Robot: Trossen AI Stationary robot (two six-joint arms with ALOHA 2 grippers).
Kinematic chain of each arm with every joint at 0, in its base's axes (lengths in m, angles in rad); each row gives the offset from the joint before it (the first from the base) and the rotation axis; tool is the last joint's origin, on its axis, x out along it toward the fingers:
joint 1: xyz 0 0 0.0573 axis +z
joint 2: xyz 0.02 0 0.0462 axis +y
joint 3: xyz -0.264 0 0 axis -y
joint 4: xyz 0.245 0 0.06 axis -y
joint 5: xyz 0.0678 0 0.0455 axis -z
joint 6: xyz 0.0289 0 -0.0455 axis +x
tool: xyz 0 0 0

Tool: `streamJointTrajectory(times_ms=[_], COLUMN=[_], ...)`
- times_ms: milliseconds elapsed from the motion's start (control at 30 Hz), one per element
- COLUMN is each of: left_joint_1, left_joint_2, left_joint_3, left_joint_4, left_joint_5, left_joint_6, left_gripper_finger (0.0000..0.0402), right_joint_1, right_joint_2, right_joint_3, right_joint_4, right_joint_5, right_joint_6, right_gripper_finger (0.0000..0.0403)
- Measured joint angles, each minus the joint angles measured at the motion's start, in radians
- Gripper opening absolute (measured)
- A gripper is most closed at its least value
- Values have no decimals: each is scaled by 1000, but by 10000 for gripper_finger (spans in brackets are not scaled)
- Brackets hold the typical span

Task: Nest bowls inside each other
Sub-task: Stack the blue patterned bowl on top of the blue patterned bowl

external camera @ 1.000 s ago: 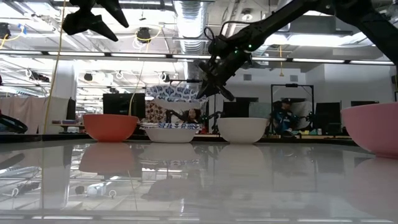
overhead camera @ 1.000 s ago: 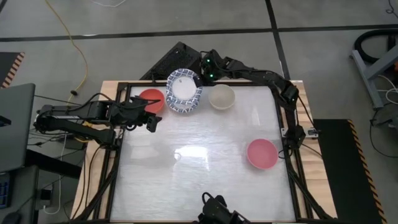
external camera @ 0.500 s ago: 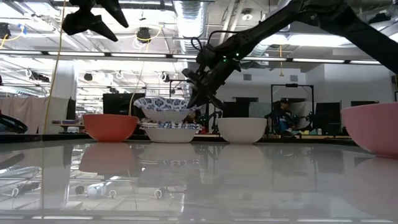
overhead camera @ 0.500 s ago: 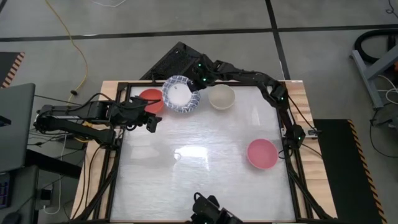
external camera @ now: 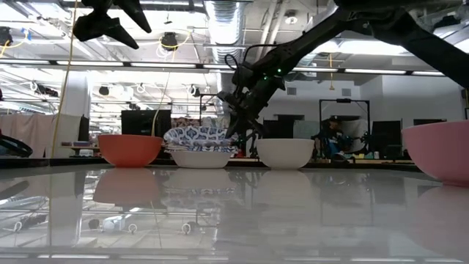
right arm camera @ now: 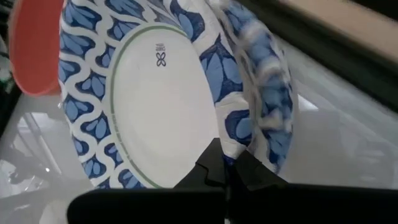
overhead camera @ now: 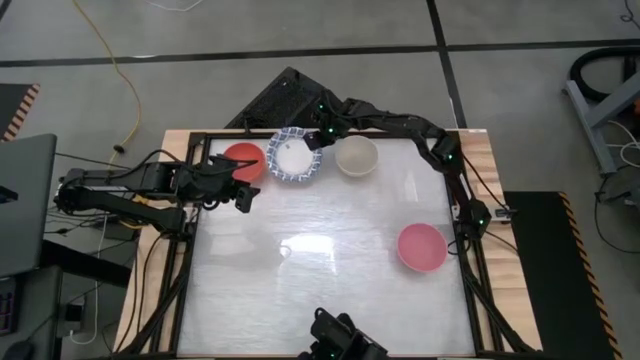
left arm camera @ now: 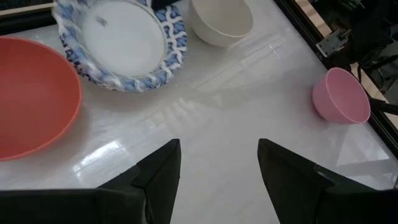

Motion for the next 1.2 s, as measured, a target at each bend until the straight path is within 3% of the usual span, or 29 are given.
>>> streamJointTrajectory(times_ms=[1200], left_joint_1=[0], left_joint_2=[0], left_joint_3=[0], left_joint_4=[0], left_joint_5=[1], left_joint_6=[-10], left_gripper_finger=[203], right_joint_1=[-5], right_joint_2=[22], right_joint_3=[0], right_joint_4=[-42], right_joint_5=[30], right_joint_6=[-23], right_gripper_finger=[9])
